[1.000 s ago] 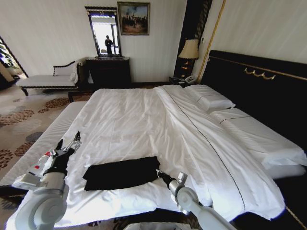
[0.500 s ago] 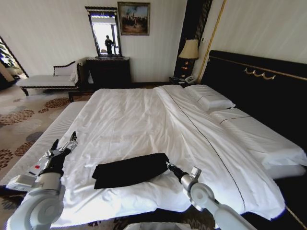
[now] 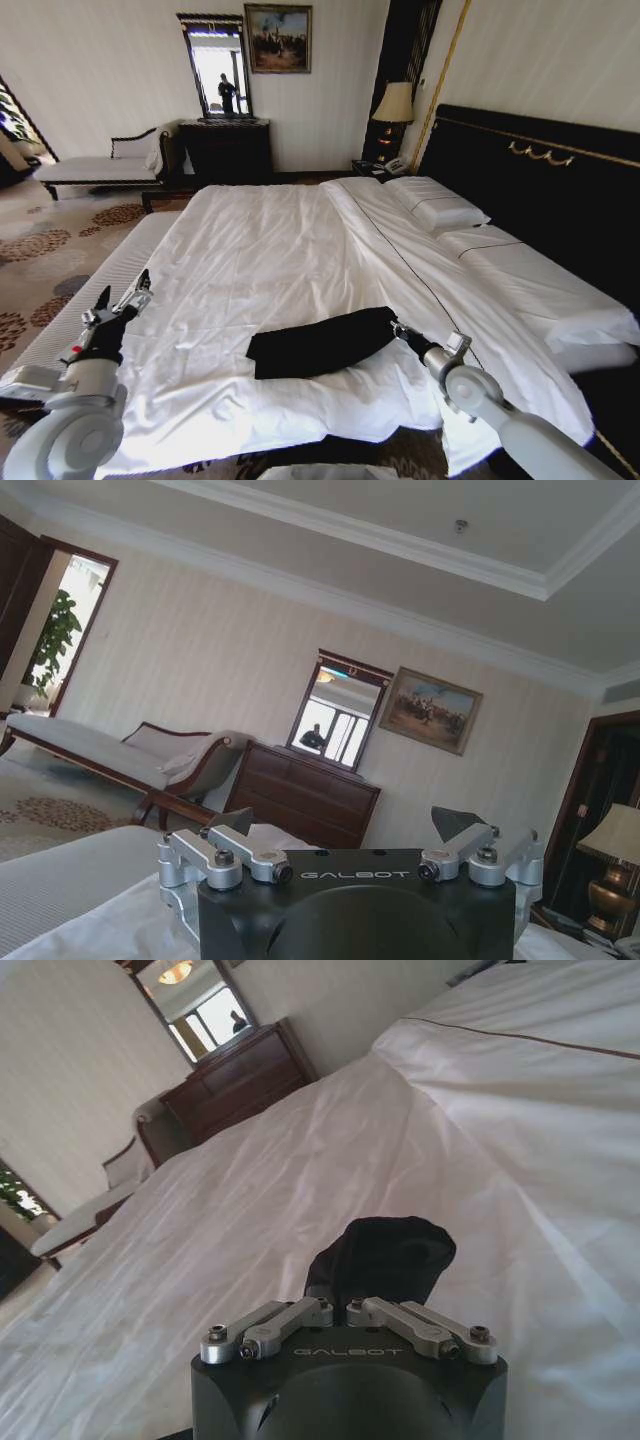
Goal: Fold the clothes on the bed.
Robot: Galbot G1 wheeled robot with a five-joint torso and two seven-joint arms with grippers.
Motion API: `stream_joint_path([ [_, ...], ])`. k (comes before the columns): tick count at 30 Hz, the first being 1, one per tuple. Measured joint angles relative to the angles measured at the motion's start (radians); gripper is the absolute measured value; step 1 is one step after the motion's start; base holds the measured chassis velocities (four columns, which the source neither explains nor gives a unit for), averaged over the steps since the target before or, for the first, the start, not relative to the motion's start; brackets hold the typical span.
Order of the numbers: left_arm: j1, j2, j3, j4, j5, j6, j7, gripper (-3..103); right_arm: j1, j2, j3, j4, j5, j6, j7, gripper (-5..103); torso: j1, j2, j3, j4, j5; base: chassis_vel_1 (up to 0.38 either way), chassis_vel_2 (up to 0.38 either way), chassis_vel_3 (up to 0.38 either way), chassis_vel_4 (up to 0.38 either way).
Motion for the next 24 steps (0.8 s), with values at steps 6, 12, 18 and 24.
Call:
stream_joint_path([
  [6,0.001,0.009,-0.001,-0.003,-0.004,0.004,-0.001,100,0.094,0.039,-0.145,0.003,-0.104,0.018,-0.154,1,0.0,0.0,0.0,0.0,-0.0001,0.0,0.0,0.0,0.0],
  [12,0.004,-0.004,0.007,0.006,-0.001,0.004,-0.001,100,0.196,0.068,-0.289,-0.046,-0.178,0.045,-0.265,1,0.0,0.0,0.0,-0.0001,-0.0003,0.0,0.0,0.0,0.0],
  [18,0.0,-0.01,0.009,0.014,0.002,0.003,-0.002,100,0.295,0.102,-0.425,-0.101,-0.214,0.04,-0.316,1,0.0,0.0,0.0,-0.0001,-0.0003,0.0,0.0,0.0,0.0],
  [24,0.002,-0.015,0.012,0.011,0.007,0.003,-0.002,100,0.369,0.158,-0.514,-0.164,-0.237,0.027,-0.331,1,0.0,0.0,0.0,-0.0001,0.0,0.0,0.0,0.0,0.0],
])
